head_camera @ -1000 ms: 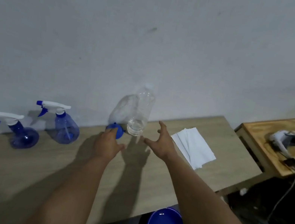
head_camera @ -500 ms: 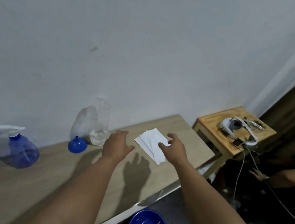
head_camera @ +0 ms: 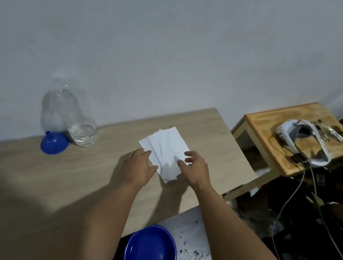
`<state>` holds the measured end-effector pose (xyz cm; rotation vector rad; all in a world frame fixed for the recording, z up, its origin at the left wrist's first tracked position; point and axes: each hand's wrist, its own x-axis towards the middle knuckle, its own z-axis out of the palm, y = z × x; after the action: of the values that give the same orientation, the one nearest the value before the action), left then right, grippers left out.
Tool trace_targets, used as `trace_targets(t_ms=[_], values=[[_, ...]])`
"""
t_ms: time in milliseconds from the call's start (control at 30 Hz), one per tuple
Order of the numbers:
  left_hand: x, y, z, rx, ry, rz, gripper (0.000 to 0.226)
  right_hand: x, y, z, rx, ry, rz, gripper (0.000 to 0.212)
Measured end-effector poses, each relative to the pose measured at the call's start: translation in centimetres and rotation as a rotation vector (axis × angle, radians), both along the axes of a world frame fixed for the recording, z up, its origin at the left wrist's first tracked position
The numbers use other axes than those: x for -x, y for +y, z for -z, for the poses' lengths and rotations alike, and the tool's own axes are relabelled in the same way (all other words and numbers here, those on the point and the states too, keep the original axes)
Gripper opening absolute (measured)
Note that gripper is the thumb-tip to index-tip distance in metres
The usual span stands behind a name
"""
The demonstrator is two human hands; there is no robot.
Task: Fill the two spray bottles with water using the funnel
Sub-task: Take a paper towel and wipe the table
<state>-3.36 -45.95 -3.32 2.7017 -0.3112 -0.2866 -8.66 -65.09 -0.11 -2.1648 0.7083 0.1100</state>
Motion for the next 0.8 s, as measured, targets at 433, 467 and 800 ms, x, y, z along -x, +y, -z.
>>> trace_targets(t_ms=[433, 467, 800], values=[[-1.2, -1.4, 3.8, -0.148, 0.107, -0.028, 0.063, -3.8, -0.7, 2.4, -0.040, -0.007, -0.104, 0.039], [-1.2, -1.4, 3.7, -0.147, 0.101, -0.037, 0.063, -3.9, -0.8, 2.5, -0.041, -0.006, -0.108, 0.039], [-1.5, -2.4, 0.8, 0.187, -0.119, -0.249, 0.032, -3.8, -0.6, 3.3, -0.058, -0.006, -0.128, 0.036]])
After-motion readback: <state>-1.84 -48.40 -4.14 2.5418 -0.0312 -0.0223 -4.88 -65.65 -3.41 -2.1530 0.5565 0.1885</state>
